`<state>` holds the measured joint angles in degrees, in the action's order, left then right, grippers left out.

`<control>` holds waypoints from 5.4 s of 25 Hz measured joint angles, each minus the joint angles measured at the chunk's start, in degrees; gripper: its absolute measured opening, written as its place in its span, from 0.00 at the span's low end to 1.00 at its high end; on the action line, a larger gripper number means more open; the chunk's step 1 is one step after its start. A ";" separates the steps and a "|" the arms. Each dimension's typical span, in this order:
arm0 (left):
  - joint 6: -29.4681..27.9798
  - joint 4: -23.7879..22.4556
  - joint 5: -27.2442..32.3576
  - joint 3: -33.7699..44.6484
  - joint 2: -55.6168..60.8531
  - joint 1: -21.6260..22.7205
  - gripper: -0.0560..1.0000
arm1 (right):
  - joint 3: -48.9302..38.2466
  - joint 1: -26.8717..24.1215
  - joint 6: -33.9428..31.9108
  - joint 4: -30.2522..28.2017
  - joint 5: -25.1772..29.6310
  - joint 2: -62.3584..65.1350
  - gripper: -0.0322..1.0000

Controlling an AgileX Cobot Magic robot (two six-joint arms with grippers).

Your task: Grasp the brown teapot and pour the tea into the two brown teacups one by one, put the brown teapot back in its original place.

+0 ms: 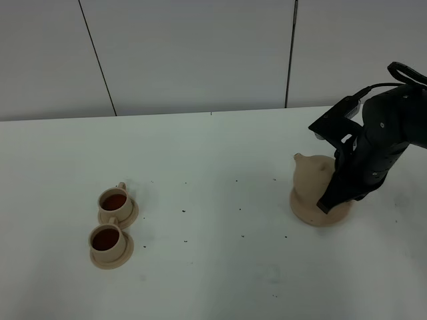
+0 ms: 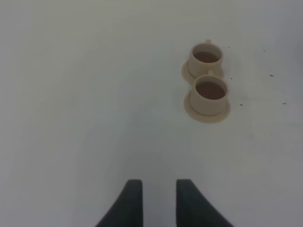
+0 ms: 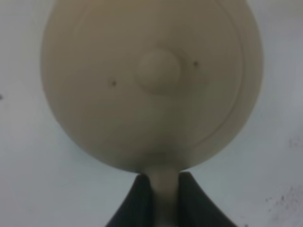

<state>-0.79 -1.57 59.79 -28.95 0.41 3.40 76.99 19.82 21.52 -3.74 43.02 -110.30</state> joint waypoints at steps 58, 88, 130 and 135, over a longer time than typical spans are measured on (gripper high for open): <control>0.05 0.00 0.00 0.00 0.00 0.00 0.28 | -0.13 -0.02 -16.97 -3.19 9.44 4.28 0.53; 0.05 0.00 0.00 0.00 0.00 0.00 0.28 | -45.25 -12.60 -19.84 10.20 24.17 79.57 0.53; 0.05 0.00 0.00 0.00 0.00 0.00 0.28 | -48.85 -33.48 -11.07 12.63 18.87 104.16 0.53; -0.06 0.00 0.00 0.00 0.00 0.00 0.28 | -48.85 -33.67 -10.95 12.69 18.93 108.55 0.53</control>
<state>-0.85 -1.57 59.79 -28.95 0.41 3.40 28.14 -13.86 10.56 8.96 61.94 -1.75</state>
